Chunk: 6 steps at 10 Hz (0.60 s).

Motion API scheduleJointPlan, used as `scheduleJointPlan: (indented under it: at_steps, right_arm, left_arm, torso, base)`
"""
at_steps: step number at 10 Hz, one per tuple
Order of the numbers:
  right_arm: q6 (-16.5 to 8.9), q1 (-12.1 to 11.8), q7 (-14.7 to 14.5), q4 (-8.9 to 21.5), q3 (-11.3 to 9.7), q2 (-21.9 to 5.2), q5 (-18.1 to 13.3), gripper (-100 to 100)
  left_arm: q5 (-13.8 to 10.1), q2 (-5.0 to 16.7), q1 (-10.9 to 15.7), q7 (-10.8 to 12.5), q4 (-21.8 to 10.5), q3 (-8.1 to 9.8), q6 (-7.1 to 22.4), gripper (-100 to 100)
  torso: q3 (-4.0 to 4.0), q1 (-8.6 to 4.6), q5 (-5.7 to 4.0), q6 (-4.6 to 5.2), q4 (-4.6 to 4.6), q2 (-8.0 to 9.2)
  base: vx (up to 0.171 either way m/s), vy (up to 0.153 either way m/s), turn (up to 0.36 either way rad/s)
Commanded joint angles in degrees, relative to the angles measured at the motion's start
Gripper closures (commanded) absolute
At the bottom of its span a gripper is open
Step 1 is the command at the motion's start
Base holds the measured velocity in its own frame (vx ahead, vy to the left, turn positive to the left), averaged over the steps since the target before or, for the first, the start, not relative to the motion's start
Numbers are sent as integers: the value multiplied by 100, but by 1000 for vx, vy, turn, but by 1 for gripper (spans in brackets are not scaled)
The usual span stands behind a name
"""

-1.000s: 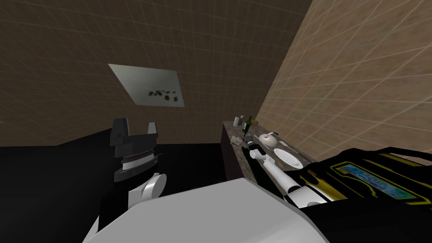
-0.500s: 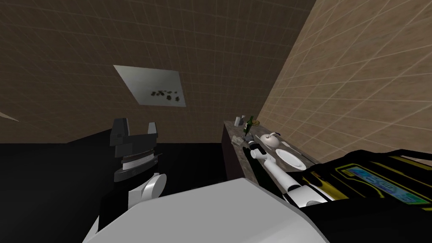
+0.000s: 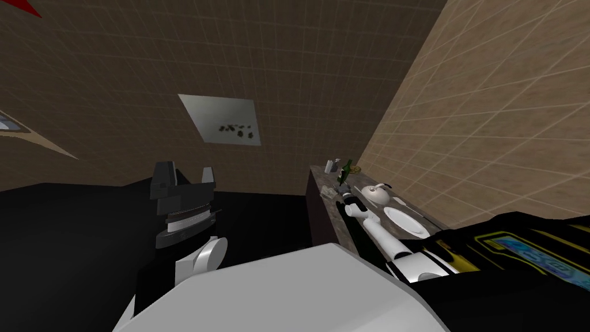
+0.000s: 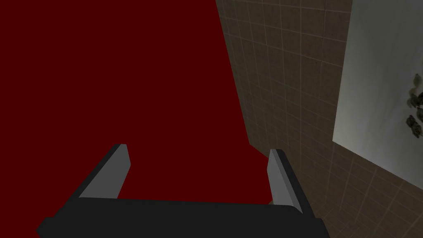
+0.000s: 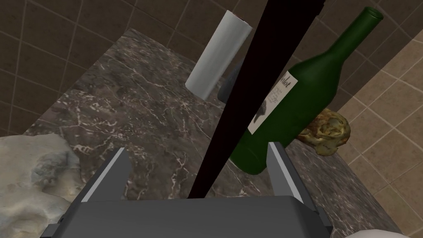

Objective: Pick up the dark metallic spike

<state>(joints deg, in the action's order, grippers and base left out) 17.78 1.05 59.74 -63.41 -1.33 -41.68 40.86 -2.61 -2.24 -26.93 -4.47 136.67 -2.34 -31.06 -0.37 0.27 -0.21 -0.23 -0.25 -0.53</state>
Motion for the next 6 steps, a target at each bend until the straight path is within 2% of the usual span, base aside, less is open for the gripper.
scheduleJointPlan:
  at_steps: [1, 4, 5, 6]
  right_arm:
    - [-4, -4, -1, -6, 4, 0, 1, -100]
    - [-4, -4, -1, -6, 4, 0, 1, -100]
    - [157, 218, -270, 281, 291, -61, -93, -100]
    - [157, 218, -270, 419, 440, -61, -93, -100]
  left_arm:
    - [0, 0, 0, 0, 0, 0, 0, 0]
    - [0, 0, 0, 0, 0, 0, 0, 0]
    - [0, 0, 0, 0, 0, 0, 0, 0]
    - [0, 0, 1, 0, 0, 0, 0, 0]
  torso:
    - [0, 0, 0, 0, 0, 0]
    - [-5, -10, -3, 1, -2, -9]
    - [-3, -4, -1, 1, -1, -4]
    - [4, 9, 3, -3, 2, 7]
  base:
    - [4, -4, -12]
    - [3, -3, -9]
    - [-55, 56, 182]
    - [-54, 55, 178]
